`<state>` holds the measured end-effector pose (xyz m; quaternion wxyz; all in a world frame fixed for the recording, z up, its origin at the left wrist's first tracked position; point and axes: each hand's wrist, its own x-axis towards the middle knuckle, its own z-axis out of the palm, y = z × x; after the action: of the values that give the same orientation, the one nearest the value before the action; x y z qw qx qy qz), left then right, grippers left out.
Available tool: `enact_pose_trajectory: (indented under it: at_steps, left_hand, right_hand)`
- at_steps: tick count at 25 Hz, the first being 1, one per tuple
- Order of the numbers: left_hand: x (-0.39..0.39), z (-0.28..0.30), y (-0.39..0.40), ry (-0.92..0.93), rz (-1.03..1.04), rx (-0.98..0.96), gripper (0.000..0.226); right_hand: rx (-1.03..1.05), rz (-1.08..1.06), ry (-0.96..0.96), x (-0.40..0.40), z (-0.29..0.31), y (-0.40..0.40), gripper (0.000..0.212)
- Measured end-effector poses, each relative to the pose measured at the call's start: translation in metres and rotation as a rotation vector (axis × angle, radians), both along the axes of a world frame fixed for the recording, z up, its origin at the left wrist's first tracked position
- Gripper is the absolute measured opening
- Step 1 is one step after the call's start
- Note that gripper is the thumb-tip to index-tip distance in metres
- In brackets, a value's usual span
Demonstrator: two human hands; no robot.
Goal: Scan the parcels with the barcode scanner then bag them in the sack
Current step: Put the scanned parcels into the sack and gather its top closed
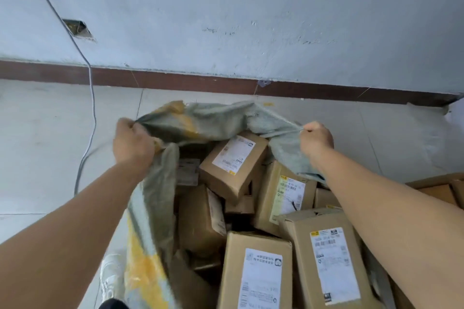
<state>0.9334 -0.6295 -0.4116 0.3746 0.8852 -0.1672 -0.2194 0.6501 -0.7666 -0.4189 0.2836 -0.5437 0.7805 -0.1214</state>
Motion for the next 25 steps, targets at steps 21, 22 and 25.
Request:
enact_pose_trajectory:
  at_steps: [21,22,25]
  left_hand:
    - [-0.222,0.01,-0.016,-0.25,-0.76,0.246,0.03]
    - [-0.225,0.002,-0.014,-0.245,-0.751,0.251,0.031]
    - [-0.241,-0.015,-0.004,-0.201,-0.734,0.251,0.032]
  right_hand:
    - [0.071,-0.577,-0.01,-0.194,-0.008,0.193,0.04]
    - [0.272,-0.802,-0.089,-0.214,-0.033,0.23,0.05]
    - [0.709,-1.149,-0.636,-0.205,-0.082,0.321,0.084]
